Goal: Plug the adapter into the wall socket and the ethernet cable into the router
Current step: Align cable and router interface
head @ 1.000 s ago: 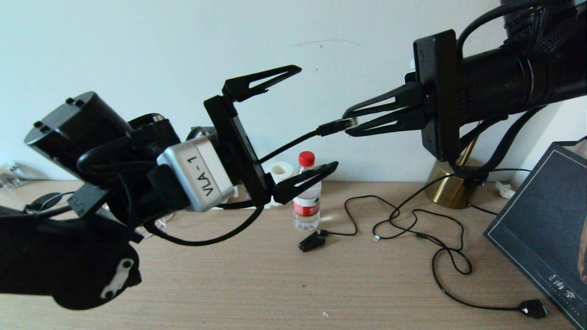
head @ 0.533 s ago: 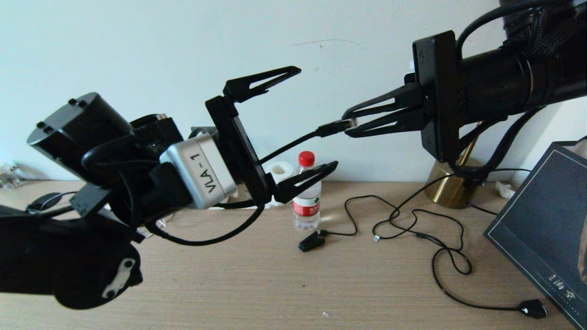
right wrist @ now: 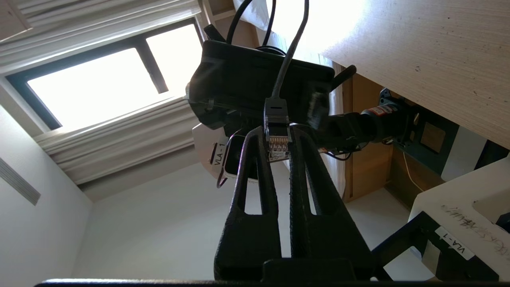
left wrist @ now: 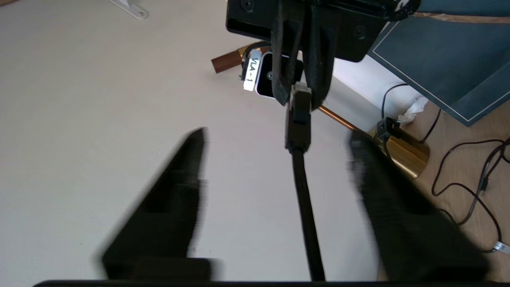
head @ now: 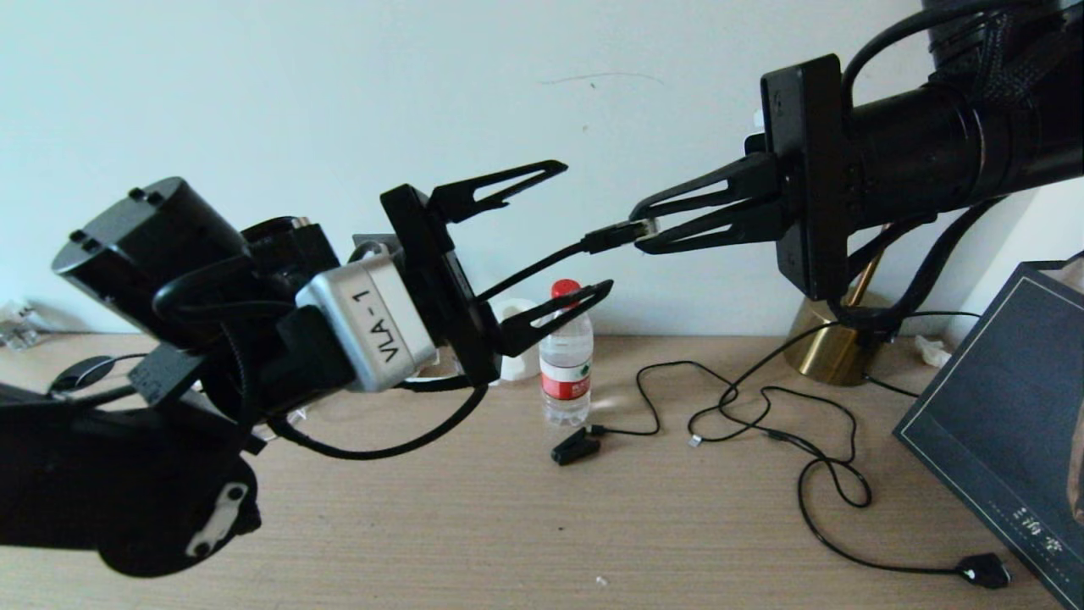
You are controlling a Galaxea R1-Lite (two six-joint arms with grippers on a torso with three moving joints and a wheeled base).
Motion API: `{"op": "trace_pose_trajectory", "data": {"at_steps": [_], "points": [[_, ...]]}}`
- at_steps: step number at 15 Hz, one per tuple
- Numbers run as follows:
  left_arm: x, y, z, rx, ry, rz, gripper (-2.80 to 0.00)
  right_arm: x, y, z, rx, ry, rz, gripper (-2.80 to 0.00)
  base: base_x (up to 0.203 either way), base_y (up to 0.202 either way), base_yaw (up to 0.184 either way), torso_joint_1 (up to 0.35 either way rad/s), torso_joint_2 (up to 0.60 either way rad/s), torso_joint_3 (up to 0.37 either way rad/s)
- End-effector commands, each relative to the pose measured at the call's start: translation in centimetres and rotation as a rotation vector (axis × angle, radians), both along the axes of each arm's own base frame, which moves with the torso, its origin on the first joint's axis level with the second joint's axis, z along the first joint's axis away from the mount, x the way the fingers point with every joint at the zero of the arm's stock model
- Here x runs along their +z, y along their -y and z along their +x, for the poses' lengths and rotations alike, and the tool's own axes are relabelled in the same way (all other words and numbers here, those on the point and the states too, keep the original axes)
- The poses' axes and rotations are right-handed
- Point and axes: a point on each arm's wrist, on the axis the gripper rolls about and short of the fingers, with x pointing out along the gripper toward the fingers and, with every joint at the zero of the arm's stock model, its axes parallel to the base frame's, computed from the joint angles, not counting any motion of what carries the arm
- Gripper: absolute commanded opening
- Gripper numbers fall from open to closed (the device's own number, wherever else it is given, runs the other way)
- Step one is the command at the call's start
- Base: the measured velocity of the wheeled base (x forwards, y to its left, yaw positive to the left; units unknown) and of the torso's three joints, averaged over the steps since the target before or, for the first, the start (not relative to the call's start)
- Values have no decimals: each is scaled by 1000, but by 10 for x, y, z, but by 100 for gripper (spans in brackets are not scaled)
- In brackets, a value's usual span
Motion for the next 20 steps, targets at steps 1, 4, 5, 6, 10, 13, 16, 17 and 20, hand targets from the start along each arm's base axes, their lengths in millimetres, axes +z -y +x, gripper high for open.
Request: {"op": "trace_pose_trajectory", "data": {"at_steps": [1, 4, 5, 6, 10, 13, 16, 17, 20], "points": [[1, 0, -1, -3, 12, -2, -280, -1, 0, 0, 4, -11, 1, -280, 0, 0, 0, 0, 0, 0], [1, 1, -1, -4, 13, -4, -280, -1, -1, -1, 8, -11, 1, -280, 0, 0, 0, 0, 0, 0], [1, 1, -1, -5, 13, -4, -280, 0, -3, -2, 13, -10, 1, -280, 0, 0, 0, 0, 0, 0], [1, 2, -1, -6, 13, -4, -280, 0, -3, -2, 15, -10, 1, -280, 0, 0, 0, 0, 0, 0], [1, 1, -2, 4, 9, -7, -280, -1, -4, -2, 15, -12, -1, -280, 0, 0, 0, 0, 0, 0], [0, 1, -3, 2, 6, -6, -280, -2, -3, -2, 10, -9, -7, -280, 0, 0, 0, 0, 0, 0], [-6, -4, -9, 8, -23, 7, -280, 1, -1, -4, -34, 12, -19, 0, 0, 0, 0, 0, 0, 0], [-13, -10, -14, 25, -75, 12, -280, 2, 2, -8, -58, 24, -28, 0, 0, 0, 0, 0, 0, 0], [-43, -40, -36, 89, -420, -28, -280, 14, 27, -32, -186, 151, -64, 0, 0, 0, 0, 0, 0, 0]]}}
